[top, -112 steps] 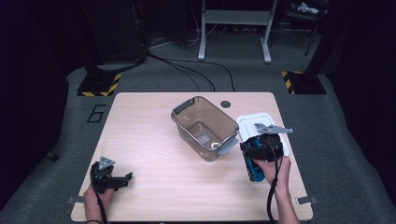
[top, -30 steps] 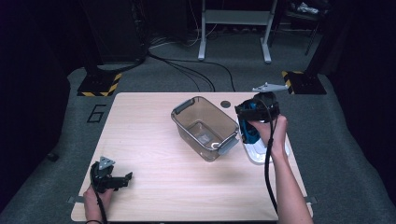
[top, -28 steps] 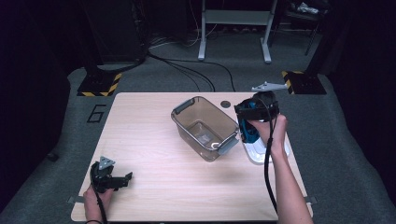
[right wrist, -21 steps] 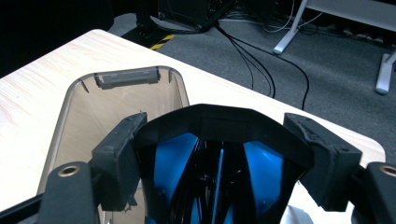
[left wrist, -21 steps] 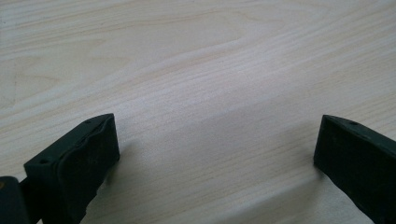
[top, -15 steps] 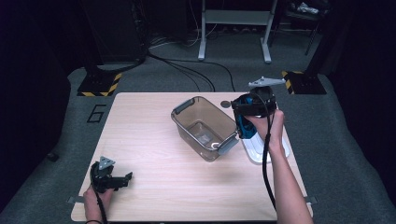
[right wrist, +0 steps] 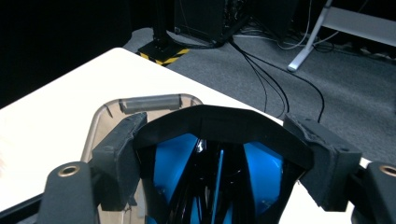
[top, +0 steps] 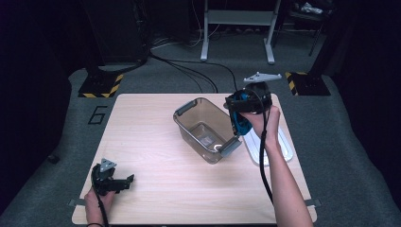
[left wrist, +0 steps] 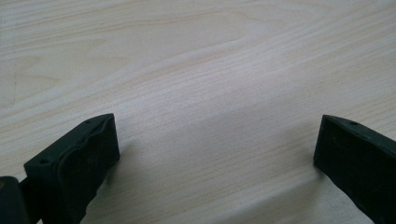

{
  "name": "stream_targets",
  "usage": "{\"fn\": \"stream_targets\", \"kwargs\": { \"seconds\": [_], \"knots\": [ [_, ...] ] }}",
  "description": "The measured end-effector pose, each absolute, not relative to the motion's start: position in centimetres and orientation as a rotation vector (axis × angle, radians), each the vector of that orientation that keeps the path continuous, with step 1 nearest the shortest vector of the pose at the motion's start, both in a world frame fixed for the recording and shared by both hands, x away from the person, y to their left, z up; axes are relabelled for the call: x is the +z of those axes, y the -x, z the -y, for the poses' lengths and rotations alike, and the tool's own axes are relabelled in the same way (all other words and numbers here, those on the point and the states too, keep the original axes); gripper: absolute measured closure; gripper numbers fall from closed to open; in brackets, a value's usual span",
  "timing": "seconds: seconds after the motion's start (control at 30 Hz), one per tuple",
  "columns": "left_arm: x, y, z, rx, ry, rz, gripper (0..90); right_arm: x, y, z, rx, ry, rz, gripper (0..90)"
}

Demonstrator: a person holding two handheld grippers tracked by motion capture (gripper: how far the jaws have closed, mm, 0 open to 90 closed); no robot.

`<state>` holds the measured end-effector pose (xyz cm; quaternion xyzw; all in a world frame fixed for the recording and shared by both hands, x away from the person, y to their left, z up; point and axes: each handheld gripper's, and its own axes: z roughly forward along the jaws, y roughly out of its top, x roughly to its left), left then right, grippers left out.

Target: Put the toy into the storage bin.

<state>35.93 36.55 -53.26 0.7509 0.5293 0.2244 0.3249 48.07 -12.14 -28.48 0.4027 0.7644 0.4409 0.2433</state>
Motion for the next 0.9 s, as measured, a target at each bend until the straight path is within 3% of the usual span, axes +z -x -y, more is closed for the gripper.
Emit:
{"fn": "stream_targets", "kwargs": {
  "seconds": [0.9],
  "knots": [
    [-53.3, -35.9, -36.6, 0.589, -1.968, -1.388, 0.2, -31.0, -50.4, 7.5, 1.277, -1.037, -2.155, 23.6]
  ]
}}
